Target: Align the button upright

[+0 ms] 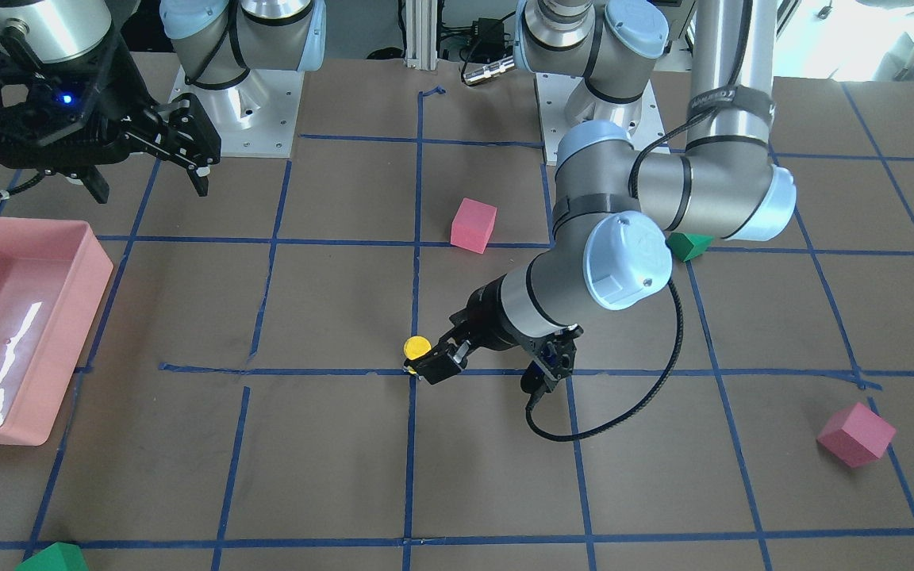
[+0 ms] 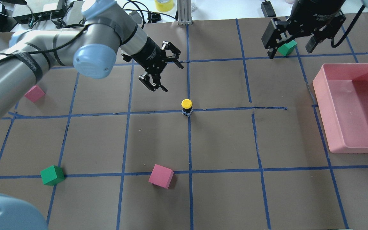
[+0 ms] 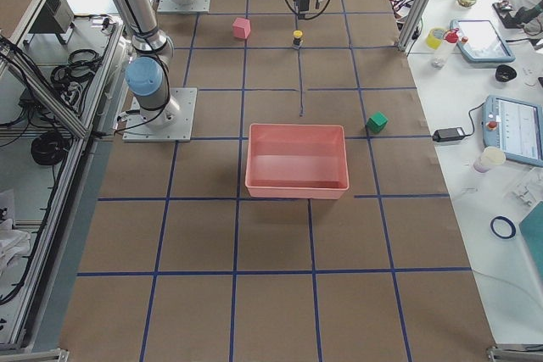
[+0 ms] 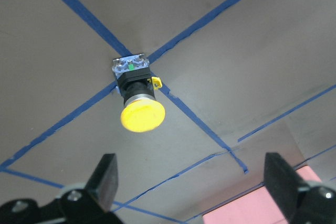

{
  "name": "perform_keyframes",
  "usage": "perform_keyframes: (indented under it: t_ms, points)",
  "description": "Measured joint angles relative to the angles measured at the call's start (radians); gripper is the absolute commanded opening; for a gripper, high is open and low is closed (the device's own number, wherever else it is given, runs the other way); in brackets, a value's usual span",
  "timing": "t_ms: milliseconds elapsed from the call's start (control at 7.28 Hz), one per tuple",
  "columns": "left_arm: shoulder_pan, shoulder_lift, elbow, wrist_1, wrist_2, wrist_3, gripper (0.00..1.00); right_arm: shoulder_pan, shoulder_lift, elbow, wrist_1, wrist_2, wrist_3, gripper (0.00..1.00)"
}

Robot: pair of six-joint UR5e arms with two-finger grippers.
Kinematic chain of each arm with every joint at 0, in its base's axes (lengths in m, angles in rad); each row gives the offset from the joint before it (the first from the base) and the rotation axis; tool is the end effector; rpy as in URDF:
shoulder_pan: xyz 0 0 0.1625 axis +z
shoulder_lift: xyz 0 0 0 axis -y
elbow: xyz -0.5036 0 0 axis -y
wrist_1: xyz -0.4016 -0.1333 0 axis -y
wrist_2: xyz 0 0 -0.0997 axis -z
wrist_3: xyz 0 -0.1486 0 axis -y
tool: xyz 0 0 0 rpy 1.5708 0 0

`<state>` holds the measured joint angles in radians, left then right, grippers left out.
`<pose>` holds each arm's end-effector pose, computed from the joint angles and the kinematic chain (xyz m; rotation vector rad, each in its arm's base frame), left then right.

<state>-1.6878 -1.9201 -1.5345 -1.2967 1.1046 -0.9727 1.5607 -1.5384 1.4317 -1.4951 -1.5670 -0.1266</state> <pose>-0.2745 -0.6211 0.3755 1.1473 -2.4854 -0.3824 0.1286 -0.5212 0.5632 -0.1829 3.1342 -0.0490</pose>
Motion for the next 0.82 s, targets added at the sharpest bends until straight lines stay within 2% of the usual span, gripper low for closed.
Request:
perform_keyframes:
  t_ms: [275,549,824]
  points:
    - [0.003,0.119,0.055,-0.175,0.163,0.170,0.94,0.013,0.006,-0.012,-0.027,0.039,0.078,1.00]
    - [0.016,0.237,0.065,-0.354,0.323,0.391,0.99,0.031,0.015,-0.015,-0.044,0.047,0.141,1.00]
    - [0.070,0.302,0.062,-0.447,0.384,0.528,1.00,0.036,0.019,-0.014,-0.046,0.044,0.151,1.00]
